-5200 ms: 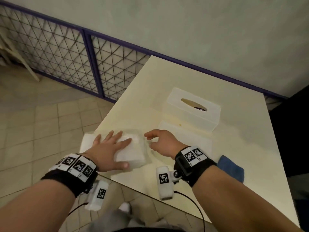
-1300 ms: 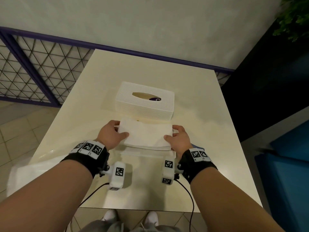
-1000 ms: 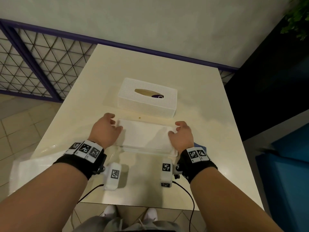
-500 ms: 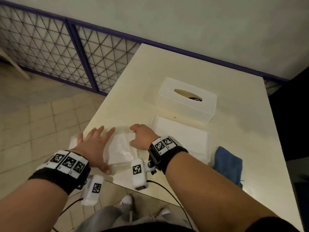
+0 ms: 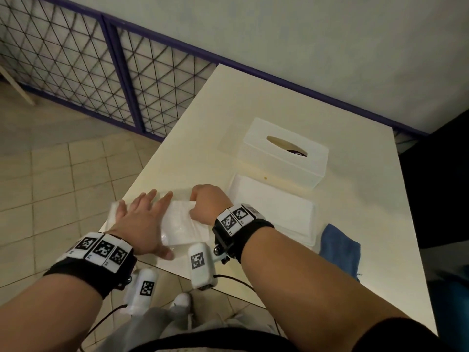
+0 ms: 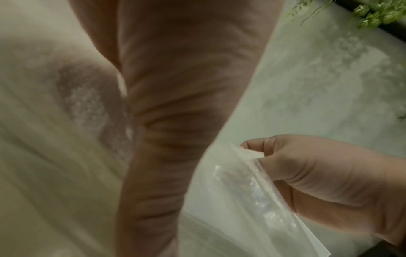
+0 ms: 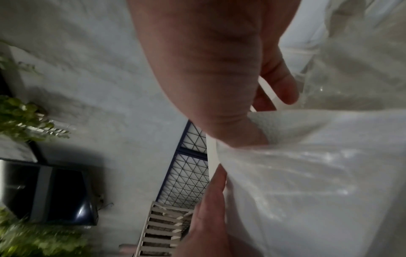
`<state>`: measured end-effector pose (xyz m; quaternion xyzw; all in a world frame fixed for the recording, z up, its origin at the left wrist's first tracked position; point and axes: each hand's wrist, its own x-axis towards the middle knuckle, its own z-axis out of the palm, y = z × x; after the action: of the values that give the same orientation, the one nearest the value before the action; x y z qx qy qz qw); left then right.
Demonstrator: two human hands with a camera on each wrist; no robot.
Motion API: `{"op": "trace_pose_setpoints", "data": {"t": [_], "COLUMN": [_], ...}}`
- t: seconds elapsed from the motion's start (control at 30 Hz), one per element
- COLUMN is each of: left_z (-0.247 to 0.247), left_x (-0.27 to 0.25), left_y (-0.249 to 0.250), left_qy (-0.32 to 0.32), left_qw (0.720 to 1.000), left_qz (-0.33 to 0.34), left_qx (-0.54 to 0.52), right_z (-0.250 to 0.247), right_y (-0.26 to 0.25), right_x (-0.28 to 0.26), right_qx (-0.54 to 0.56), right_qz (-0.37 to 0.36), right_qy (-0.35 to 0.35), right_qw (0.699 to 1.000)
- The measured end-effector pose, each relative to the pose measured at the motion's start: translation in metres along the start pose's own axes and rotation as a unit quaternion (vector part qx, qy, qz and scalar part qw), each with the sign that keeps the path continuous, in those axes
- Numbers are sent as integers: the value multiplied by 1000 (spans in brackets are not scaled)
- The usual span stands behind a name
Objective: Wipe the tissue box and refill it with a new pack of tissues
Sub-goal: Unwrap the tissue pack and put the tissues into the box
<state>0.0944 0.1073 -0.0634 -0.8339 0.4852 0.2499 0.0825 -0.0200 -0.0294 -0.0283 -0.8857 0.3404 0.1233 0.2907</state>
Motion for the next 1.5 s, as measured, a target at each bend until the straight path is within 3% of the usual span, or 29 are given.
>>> {"op": "trace_pose_setpoints", "data": {"t": [0.1,0.23,0.47,0.63,0.87,1.1,1.23,1.43,1.5], "left_z": [0,0,-9,-14,-14,-12,-10,-8,-9], "left_x": [0,-1,-7,-8,-7,-7,-8,-8,-7], "left_y": [-1,0,2,8,9,7,8,8,11], "left_qy": [-4,-6,-27,-43,-42,-36,-34,-24,-29], "left_qw": [1000,1000,998,998,996,996,997,997,997], "left_qz": [-3,-13,-41,-50,-59,-62,-62,-62,-67], "left_qx": [-5,-6,-40,-23,-46,-45,-38,-37,-33], "right_z": [2,6,-5,-38,-33,-36,-40,-45,-45], "right_y": [0,4,6,21,36,35,38,49,42], "right_x": [0,-1,-7,-33,-40,-41,-48,-58,-57], "right_qx": [107,237,284,284,437,491,510,495,467], "right_qz": [71,158,150,104,199,228,291,292,263], "right_qy": [-36,-97,-27,1,-45,19,6,-31,-26], "right_qw": [991,954,947,953,876,840,809,818,844]}}
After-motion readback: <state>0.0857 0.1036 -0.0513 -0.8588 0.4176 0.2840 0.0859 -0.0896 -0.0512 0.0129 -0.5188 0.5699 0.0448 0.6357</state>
